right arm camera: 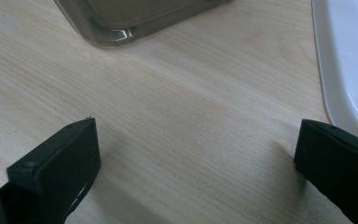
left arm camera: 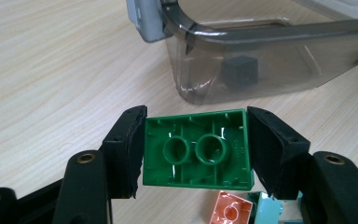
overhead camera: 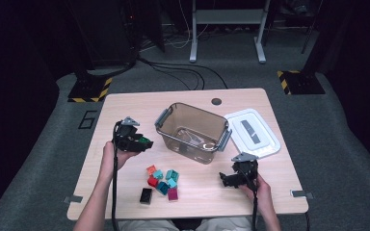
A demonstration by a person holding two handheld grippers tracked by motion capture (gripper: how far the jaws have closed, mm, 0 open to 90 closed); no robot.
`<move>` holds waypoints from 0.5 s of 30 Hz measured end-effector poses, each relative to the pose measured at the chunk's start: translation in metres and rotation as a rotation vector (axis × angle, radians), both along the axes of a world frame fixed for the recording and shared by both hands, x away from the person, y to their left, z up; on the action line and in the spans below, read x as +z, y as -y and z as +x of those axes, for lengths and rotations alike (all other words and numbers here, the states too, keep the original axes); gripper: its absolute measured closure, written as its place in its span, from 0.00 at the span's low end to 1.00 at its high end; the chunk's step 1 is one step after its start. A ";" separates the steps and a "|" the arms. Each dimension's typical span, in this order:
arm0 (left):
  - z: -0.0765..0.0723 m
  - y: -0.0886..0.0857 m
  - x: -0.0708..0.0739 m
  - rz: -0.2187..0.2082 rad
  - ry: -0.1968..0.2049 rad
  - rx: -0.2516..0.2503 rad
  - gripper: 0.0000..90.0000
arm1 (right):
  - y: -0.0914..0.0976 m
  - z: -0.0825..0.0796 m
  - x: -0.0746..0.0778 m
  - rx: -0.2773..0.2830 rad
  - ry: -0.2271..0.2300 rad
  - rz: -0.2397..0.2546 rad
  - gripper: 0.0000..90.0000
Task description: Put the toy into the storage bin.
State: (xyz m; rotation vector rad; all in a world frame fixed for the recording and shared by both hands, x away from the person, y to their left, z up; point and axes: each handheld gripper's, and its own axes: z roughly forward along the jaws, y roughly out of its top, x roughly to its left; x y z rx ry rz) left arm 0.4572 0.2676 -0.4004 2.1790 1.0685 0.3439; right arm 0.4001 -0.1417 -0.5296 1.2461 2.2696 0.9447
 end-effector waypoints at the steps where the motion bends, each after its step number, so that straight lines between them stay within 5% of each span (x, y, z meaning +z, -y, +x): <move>1: 0.001 -0.001 0.002 -0.001 0.008 0.003 0.45 | 0.000 0.000 0.000 0.000 0.000 0.000 0.00; 15: 0.006 0.002 0.032 -0.005 0.050 0.013 0.45 | 0.000 0.001 0.000 0.009 -0.009 0.005 0.00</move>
